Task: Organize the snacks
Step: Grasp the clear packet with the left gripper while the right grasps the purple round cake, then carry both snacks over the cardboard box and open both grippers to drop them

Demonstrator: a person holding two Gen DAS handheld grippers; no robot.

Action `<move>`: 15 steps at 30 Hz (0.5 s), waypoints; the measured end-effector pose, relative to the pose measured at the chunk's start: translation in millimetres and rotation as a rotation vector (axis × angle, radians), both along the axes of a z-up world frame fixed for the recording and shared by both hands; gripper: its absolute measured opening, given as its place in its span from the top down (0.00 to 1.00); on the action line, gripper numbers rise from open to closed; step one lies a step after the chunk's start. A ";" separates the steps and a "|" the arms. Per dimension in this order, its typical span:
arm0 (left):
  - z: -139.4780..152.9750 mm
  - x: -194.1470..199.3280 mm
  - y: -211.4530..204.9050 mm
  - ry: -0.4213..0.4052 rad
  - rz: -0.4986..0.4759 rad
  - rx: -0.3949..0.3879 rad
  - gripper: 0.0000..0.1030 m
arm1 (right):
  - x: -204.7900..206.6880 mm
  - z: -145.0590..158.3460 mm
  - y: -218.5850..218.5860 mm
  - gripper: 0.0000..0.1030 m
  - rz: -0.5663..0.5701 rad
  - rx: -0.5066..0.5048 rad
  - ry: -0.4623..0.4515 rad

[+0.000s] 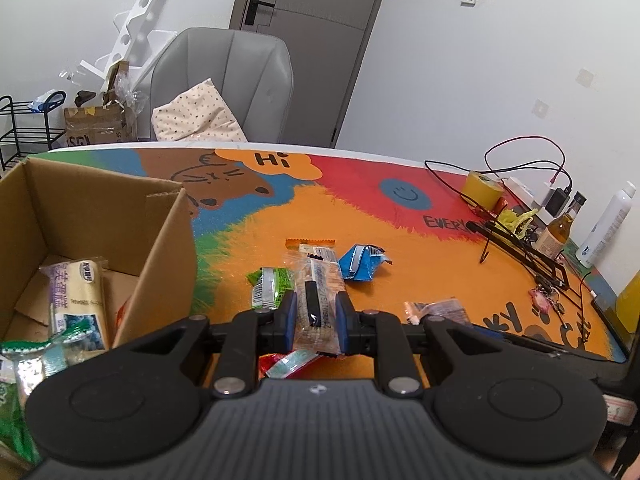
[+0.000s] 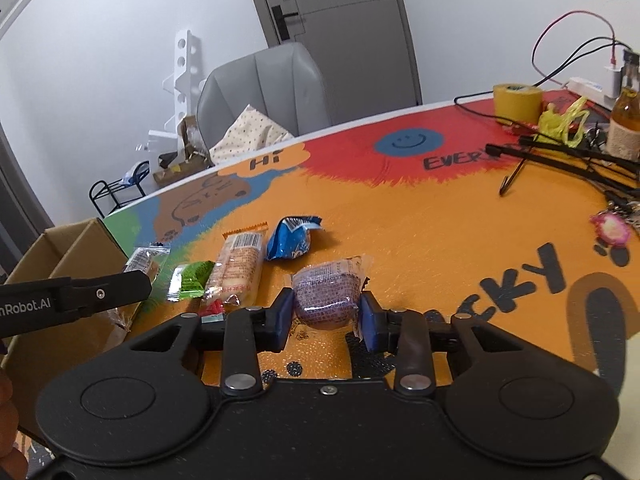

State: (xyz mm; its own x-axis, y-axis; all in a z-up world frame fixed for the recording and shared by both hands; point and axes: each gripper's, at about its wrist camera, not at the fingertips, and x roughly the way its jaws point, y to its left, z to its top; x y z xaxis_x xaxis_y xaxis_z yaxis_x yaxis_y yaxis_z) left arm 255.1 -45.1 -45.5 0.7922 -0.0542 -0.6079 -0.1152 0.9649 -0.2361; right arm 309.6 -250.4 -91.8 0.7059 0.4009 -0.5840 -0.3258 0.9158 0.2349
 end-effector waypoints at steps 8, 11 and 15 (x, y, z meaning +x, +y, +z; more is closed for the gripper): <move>14.9 -14.1 1.3 -0.031 0.010 0.009 0.81 | -15.6 16.0 -3.5 0.68 -0.004 0.015 -0.037; 20.5 -19.6 3.5 -0.044 0.014 0.012 0.81 | -20.4 21.9 -3.2 0.68 -0.002 0.021 -0.049; 26.9 -25.7 5.9 -0.056 0.020 0.014 0.81 | -25.7 28.3 -2.3 0.68 0.003 0.030 -0.057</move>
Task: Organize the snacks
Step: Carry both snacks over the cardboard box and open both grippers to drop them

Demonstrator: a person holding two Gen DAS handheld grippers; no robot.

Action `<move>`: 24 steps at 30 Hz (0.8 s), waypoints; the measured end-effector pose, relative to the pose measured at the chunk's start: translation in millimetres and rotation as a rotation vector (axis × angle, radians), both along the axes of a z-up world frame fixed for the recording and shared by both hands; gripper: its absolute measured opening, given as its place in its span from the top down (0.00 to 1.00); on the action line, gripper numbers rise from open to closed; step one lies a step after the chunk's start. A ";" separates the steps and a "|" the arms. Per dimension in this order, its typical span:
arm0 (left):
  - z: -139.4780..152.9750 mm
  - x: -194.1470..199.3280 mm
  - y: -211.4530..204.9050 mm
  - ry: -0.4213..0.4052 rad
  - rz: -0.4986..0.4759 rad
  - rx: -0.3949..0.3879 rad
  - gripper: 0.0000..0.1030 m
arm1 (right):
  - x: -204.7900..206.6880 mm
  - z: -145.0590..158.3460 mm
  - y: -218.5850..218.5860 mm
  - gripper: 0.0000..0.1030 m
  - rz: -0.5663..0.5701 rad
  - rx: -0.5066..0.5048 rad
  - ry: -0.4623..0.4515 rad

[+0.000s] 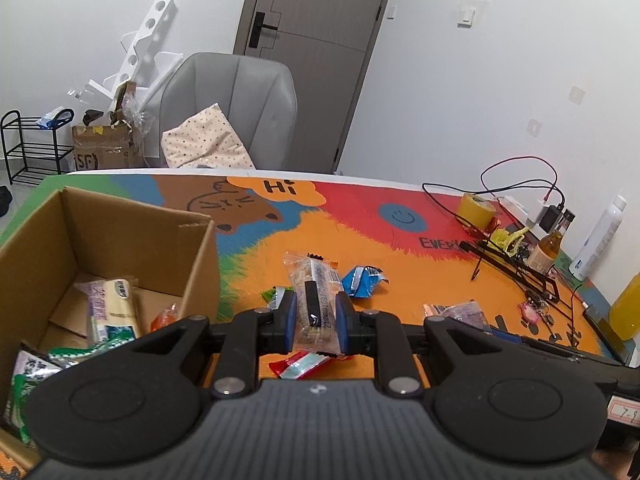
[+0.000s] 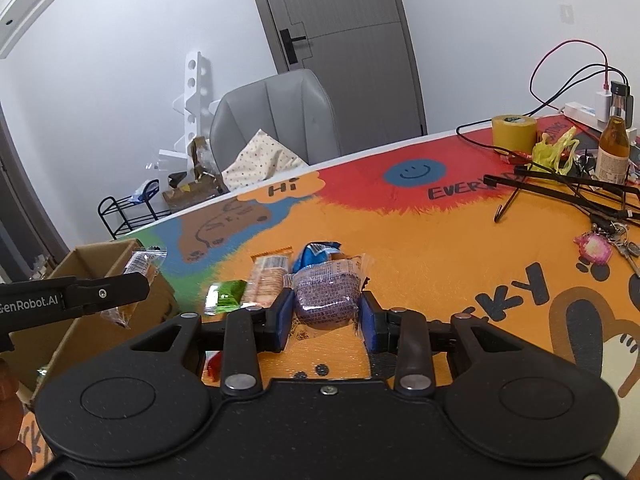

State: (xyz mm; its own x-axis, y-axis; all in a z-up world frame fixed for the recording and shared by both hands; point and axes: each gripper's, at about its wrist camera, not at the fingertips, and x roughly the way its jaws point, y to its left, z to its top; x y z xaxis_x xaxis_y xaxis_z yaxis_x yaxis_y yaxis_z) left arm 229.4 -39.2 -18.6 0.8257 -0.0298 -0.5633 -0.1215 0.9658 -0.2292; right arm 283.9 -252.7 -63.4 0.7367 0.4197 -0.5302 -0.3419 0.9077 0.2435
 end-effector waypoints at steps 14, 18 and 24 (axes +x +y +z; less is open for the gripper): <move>22.6 -30.0 18.9 -0.020 0.045 0.010 0.81 | -19.3 21.1 15.1 0.68 0.063 0.032 -0.021; 24.8 -36.9 29.7 -0.022 0.062 0.007 0.81 | -22.5 24.8 25.8 0.68 0.083 0.026 -0.024; 29.6 -44.1 46.8 -0.030 0.076 0.008 0.81 | -25.7 31.0 45.3 0.68 0.112 0.017 -0.036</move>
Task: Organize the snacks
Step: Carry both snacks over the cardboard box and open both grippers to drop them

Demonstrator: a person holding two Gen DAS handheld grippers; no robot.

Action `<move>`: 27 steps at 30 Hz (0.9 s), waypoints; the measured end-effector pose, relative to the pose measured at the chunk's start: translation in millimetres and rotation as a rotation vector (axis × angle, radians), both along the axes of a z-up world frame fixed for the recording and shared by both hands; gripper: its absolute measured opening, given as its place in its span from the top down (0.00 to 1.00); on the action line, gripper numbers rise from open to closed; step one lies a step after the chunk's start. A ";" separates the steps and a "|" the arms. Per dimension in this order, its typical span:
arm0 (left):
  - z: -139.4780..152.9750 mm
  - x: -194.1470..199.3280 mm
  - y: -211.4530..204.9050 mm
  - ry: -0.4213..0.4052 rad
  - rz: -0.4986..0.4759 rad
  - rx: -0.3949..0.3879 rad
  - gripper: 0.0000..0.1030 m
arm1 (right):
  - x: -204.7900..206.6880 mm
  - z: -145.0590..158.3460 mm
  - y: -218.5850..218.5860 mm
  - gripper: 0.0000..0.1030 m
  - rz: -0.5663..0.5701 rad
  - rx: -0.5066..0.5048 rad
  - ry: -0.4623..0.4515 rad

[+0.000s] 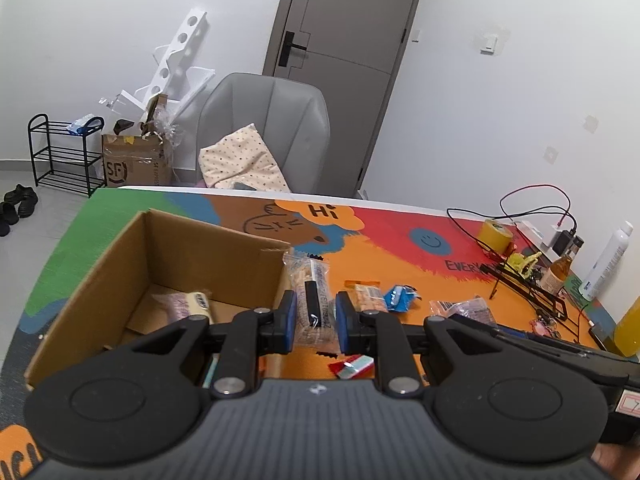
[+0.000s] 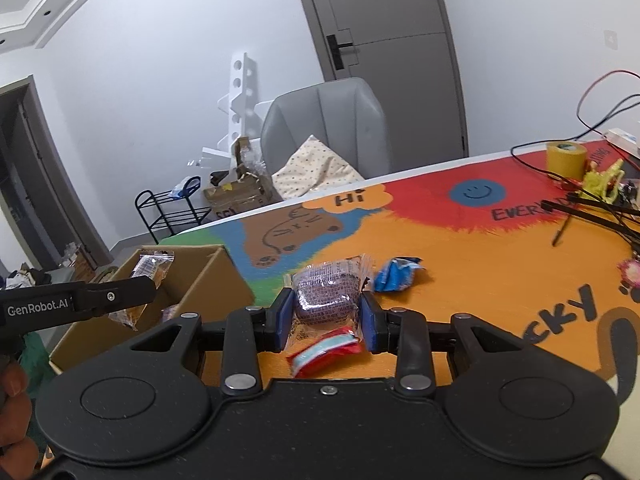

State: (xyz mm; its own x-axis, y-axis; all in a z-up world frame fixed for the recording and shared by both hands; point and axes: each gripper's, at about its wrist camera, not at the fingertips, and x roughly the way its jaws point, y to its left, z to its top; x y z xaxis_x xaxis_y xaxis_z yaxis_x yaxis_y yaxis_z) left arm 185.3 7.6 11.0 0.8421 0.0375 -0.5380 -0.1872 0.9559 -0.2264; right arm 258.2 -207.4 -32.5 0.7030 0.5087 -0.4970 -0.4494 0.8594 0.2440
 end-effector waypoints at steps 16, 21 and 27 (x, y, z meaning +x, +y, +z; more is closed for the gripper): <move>-1.4 -6.7 56.1 0.006 0.077 -0.018 0.81 | -2.5 16.3 63.9 0.68 0.091 -0.025 -0.037; -4.4 -7.7 73.3 0.011 0.104 -0.027 0.81 | -1.2 17.1 82.2 0.68 0.120 -0.035 -0.039; -12.0 -2.7 97.4 0.024 0.135 -0.054 0.81 | 0.0 17.2 102.6 0.68 0.145 -0.049 -0.036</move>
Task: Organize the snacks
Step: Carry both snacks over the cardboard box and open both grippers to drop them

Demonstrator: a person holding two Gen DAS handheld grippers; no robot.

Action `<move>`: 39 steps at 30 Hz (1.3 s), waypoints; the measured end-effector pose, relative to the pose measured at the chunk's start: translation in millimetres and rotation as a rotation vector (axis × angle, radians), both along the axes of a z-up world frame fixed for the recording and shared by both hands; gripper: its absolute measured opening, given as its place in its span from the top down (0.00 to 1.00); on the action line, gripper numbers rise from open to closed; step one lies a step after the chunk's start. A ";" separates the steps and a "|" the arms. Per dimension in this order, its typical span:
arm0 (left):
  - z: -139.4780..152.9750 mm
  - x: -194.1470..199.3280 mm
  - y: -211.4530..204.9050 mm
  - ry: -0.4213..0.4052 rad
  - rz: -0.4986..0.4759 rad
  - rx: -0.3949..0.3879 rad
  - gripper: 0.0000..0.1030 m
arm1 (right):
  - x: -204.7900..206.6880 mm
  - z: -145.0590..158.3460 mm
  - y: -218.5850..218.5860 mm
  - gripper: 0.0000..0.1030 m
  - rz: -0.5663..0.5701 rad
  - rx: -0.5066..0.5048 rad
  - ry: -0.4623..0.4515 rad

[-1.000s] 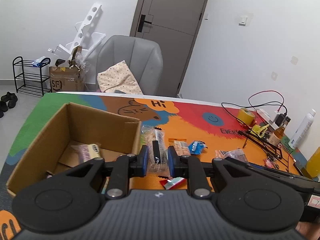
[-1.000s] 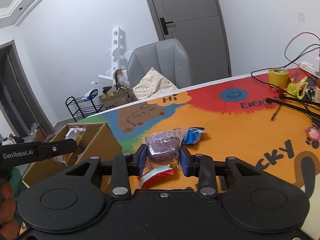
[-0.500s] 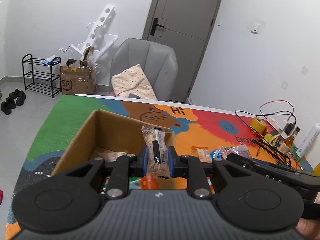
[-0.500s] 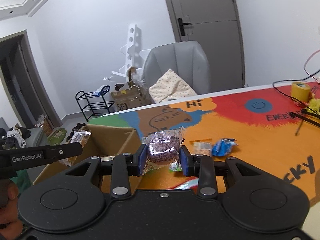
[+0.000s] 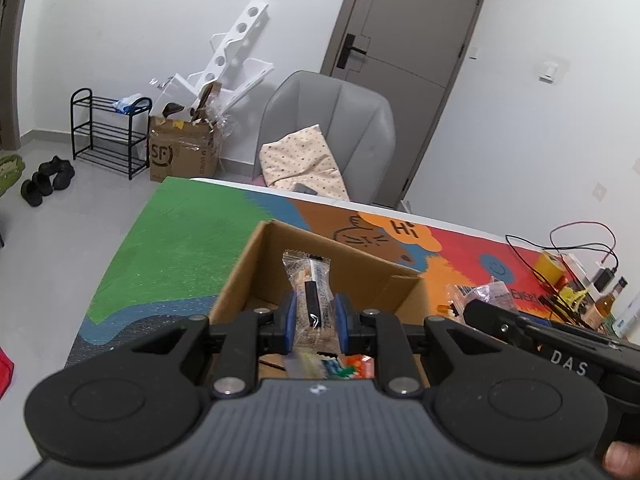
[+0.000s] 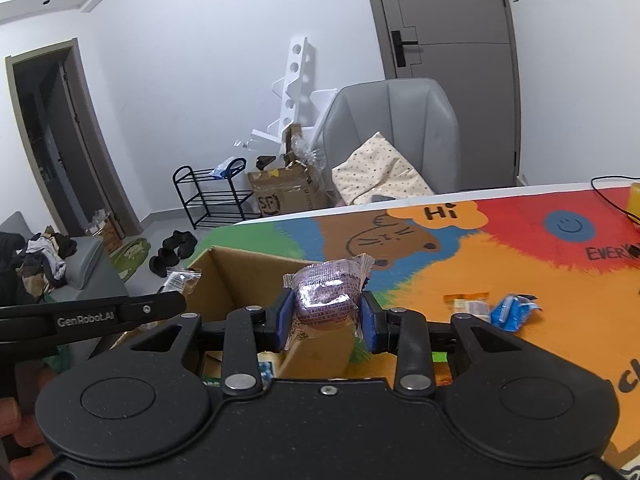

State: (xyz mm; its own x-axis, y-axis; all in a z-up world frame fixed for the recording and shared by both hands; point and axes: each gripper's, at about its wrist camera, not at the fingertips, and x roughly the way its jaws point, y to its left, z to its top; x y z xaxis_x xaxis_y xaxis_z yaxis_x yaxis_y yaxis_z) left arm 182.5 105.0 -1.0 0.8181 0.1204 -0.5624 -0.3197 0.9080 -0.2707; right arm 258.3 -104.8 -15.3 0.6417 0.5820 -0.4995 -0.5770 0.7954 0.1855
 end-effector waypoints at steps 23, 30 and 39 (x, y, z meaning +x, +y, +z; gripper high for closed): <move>-8.0 12.9 30.2 0.061 0.003 -0.032 0.63 | 10.1 -0.7 50.5 0.56 0.055 -0.021 0.012; -7.8 8.5 21.8 0.073 -0.019 -0.034 0.45 | 9.3 -1.4 34.4 0.52 0.035 -0.011 0.040; -1.7 -0.3 6.2 0.058 -0.019 -0.021 0.29 | 1.7 -1.3 5.3 0.44 0.007 -0.007 0.051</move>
